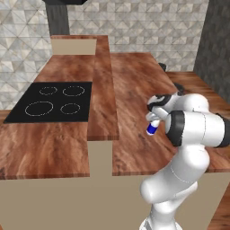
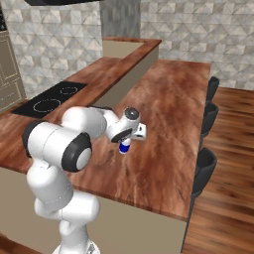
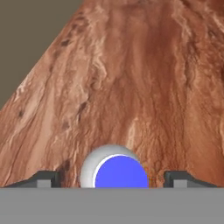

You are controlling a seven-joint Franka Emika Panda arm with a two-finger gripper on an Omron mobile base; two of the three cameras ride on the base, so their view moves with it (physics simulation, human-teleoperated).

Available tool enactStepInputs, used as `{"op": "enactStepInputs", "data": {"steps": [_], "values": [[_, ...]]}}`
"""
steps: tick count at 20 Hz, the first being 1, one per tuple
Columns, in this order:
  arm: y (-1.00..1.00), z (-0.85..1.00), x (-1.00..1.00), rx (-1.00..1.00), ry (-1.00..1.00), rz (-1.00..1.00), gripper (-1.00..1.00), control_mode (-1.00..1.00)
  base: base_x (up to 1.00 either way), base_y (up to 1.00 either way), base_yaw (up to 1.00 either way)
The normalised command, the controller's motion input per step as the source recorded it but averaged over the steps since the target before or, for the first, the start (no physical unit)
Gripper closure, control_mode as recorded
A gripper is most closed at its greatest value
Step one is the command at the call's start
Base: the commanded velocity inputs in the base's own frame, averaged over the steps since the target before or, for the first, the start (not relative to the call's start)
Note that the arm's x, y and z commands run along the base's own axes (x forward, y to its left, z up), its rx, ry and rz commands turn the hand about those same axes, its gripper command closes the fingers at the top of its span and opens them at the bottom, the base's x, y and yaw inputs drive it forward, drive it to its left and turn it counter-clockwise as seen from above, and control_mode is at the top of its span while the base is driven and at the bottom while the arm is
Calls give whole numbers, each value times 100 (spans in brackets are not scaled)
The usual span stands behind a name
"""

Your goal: Move the drinks to the dining counter.

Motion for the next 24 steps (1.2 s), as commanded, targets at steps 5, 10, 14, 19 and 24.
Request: {"op": "enactStepInputs", "data": {"steps": [5,10,14,19,24], "values": [[54,-20,-2,-4,0,0,-100,-100,0,0,0],[30,-7,-16,-1,0,0,-100,-100,0,0,0],[0,0,-32,0,-1,0,-100,-100,0,0,0],[-4,0,-22,0,-1,0,-100,-100,0,0,0],[-10,15,-2,0,0,0,-100,-100,0,0,0]]}}
